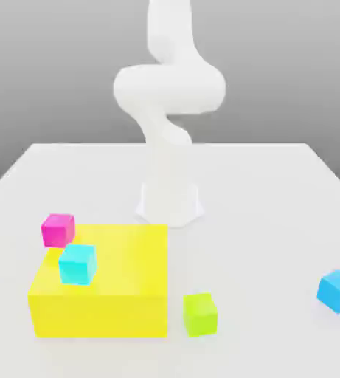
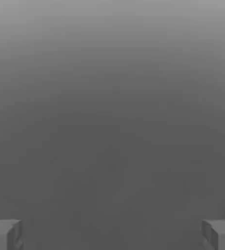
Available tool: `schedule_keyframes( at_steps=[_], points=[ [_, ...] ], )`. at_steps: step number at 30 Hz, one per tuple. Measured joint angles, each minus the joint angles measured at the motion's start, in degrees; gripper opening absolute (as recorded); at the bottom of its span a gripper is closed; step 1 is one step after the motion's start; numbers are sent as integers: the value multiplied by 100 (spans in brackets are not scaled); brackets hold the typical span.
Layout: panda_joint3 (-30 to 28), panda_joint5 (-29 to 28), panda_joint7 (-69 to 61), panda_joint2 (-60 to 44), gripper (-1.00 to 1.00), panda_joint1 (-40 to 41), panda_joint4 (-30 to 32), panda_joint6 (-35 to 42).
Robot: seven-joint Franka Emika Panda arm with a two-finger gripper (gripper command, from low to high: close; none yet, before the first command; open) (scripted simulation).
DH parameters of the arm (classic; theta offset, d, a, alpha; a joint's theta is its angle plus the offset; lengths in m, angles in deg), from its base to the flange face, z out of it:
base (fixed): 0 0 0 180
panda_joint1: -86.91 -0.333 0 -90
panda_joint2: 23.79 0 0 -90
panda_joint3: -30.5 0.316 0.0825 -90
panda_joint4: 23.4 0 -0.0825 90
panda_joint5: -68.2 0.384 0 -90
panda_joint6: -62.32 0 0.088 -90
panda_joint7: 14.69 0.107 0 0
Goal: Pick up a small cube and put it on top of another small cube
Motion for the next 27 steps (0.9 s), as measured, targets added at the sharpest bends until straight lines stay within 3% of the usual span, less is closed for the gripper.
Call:
schedule_keyframes(
  at_steps=[16, 27],
  points=[
    [1282, 233, 3766, -2255, 0, 902, 1221, -1401],
    [1883, -186, 6744, -3851, 0, 1253, 2053, -2356]
  ],
)
